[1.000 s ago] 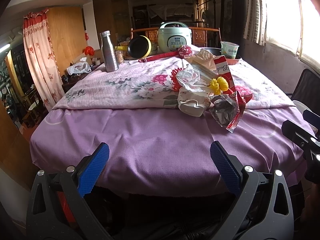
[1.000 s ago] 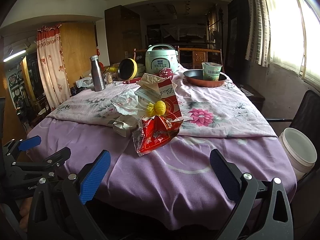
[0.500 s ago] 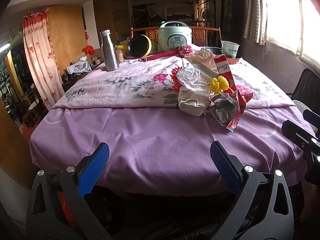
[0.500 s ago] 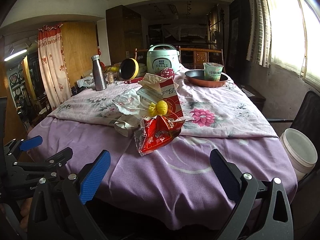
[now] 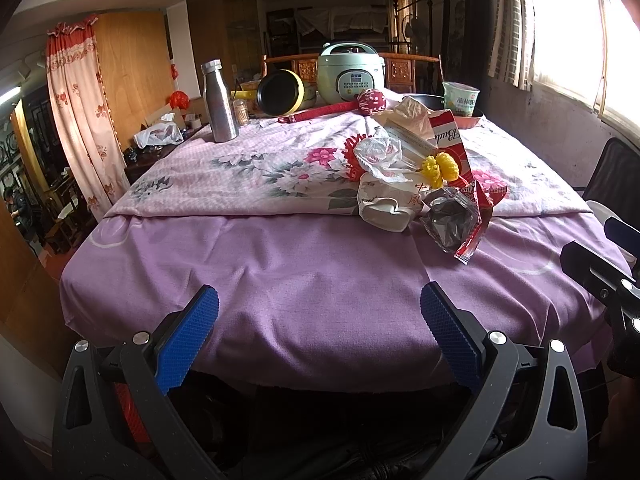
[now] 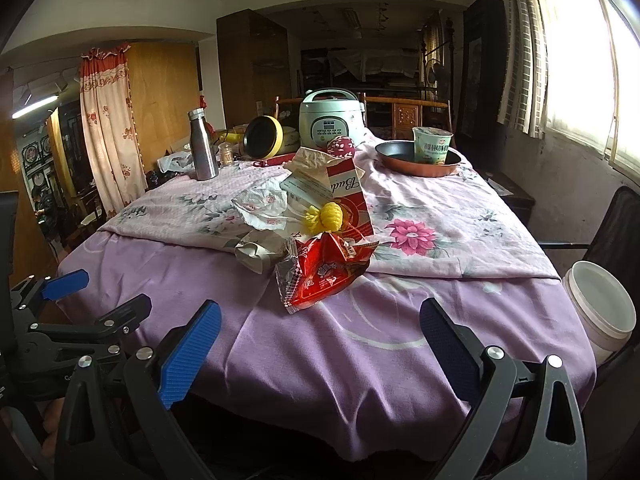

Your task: Collect trash

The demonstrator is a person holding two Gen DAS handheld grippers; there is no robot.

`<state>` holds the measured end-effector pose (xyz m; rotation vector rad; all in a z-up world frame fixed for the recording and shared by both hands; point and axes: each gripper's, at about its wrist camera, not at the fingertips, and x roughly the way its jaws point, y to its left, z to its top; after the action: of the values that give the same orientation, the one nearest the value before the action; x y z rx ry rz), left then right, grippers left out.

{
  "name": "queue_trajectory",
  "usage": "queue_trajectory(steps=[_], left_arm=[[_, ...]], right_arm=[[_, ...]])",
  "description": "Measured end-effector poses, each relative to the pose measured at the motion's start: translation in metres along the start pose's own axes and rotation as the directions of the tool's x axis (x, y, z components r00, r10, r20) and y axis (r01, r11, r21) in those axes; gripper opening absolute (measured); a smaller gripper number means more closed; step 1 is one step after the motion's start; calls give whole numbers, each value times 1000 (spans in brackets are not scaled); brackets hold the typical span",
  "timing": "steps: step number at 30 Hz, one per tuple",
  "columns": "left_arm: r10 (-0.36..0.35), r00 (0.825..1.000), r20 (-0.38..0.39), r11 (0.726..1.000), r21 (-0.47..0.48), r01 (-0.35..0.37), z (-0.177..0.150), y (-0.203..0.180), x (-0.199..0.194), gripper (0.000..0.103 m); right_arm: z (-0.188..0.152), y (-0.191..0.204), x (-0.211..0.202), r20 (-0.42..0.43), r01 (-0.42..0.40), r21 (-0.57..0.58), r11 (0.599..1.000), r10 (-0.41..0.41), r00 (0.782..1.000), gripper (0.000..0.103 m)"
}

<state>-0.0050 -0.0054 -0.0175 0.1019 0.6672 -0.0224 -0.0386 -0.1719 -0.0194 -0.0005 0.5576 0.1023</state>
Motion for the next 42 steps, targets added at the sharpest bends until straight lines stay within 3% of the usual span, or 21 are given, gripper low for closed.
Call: queue_trajectory(steps=[15,28,37,42], left_arm=[[0,1000,-16,1000,-9,0,0,6,4,96],[7,996,-88,1000,-15,-8,-1,10,35,96],[-18,990,-141,999,-35,13,2,24,72,96],[-76,984,-162,997,-40,70,22,24,91,96]], right_arm=[[-1,2,7,-7,-13,-3,1000,13,1000,98],[2,0,37,-43,-20,-6,1000,20,999,98],[12,-28,69,-48,-22,73,997,25,999,98],[19,-49,81,-27,-8,120,993,11,1000,98]])
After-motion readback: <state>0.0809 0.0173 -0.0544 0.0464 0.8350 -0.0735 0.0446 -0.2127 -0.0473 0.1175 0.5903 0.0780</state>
